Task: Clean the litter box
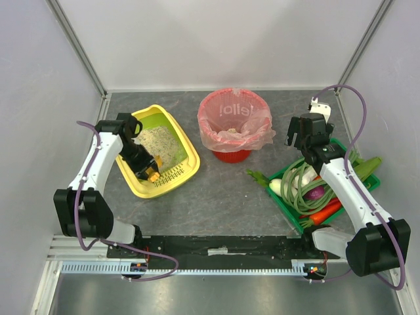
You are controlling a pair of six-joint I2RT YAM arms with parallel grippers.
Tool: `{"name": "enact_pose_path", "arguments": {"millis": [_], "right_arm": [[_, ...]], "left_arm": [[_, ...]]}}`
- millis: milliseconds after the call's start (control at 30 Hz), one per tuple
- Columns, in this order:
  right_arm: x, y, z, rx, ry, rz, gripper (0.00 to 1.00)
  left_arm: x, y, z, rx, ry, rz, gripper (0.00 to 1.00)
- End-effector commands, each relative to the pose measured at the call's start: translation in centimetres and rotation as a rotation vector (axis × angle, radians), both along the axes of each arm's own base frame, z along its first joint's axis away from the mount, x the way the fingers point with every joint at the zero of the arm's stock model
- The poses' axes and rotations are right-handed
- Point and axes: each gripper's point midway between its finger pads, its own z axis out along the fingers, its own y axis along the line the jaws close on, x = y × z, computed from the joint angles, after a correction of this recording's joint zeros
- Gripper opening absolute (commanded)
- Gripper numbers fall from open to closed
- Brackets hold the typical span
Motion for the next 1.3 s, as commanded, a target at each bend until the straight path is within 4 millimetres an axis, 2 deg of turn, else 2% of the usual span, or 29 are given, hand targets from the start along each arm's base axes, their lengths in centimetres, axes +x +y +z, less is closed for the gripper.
{"name": "enact_pose_path", "arguments": {"millis": [0, 267, 433, 733, 1133, 1267], "right_arm": [[1.0, -0.1, 2.3, 0.011, -0.067, -0.015, 0.93], [1.2, -0.1, 2.0, 0.003, -0.059, -0.015, 0.93], [1.5, -0.2, 1.9, -0.005, -0.053, -0.020, 0.92], [2.1, -0.1, 2.6, -0.011, -0.062, -0.018, 0.93], [3.0, 0.3, 3.1, 0.015, -0.075, -0.021, 0.92], [3.2, 0.4, 3.5, 0.019, -0.083, -0.021, 0.92]], "left_arm": [[-4.3, -0.8, 1.8, -0.068, 0.164, -0.017, 0.02], [-3.3, 0.3, 1.0, 0.000, 0.179, -0.050, 0.02], [-3.1, 0.6, -0.6, 0.012, 0.208, -0.065, 0.02], [-0.4, 0.5, -2.7, 0.011, 0.135, -0.074, 0.02], [3.1, 1.6, -5.2, 0.076, -0.019, -0.106, 0.02], [3.7, 2.1, -5.8, 0.107, -0.062, -0.118, 0.02]]}}
